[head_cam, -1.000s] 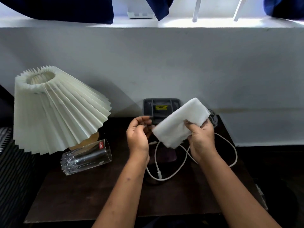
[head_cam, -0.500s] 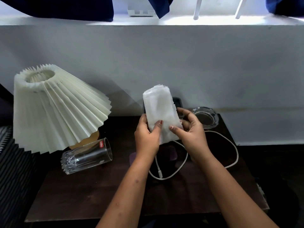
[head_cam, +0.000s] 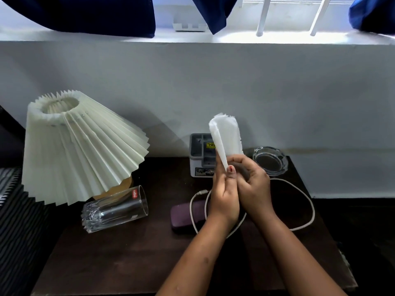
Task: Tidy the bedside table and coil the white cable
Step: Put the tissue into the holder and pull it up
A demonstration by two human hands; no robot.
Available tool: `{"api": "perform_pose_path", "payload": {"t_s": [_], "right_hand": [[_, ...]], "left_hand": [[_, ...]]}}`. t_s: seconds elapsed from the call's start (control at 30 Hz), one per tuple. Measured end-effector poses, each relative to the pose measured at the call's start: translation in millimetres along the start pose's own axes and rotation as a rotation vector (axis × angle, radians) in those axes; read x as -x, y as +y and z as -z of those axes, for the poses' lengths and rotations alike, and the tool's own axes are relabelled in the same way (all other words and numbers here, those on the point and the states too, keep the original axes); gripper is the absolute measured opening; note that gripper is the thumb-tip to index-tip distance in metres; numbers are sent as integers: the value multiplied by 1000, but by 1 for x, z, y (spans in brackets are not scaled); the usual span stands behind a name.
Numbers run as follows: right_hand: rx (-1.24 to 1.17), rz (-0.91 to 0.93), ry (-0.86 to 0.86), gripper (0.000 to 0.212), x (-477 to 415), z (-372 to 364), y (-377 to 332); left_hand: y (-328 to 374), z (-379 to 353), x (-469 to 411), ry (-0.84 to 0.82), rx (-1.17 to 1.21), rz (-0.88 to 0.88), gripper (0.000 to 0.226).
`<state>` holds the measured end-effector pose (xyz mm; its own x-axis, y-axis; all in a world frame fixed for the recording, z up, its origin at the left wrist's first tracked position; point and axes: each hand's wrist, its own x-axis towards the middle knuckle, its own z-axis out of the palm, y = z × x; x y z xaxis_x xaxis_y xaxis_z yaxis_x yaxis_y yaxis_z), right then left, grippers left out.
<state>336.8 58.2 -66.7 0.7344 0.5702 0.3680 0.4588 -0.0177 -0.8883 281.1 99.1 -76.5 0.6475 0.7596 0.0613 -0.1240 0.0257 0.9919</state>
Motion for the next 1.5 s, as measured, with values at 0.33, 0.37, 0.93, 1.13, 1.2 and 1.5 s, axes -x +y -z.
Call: {"api": "perform_pose_path", "payload": {"t_s": [0.33, 0.37, 0.93, 1.13, 1.2, 1.5], "right_hand": [[-125, -80, -66, 24, -2, 3, 2], [-149, -96, -48, 17, -2, 3, 1], [-27, -167, 240, 5, -8, 22, 16], [158, -98, 293, 6, -55, 17, 10], [260, -72, 271, 15, -76, 10, 7], [427, -1, 7, 27, -106, -30, 11]], "left_hand": [[2, 3, 7, -203, -121, -46, 88], [1, 5, 6, -212, -150, -43, 87], [3, 57, -7, -166, -1198, -20, 69], [5, 60, -11, -137, -1199, -34, 74], [4, 60, -12, -128, -1196, -48, 74], [-2, 57, -21, -109, -1178, -74, 79]]}}
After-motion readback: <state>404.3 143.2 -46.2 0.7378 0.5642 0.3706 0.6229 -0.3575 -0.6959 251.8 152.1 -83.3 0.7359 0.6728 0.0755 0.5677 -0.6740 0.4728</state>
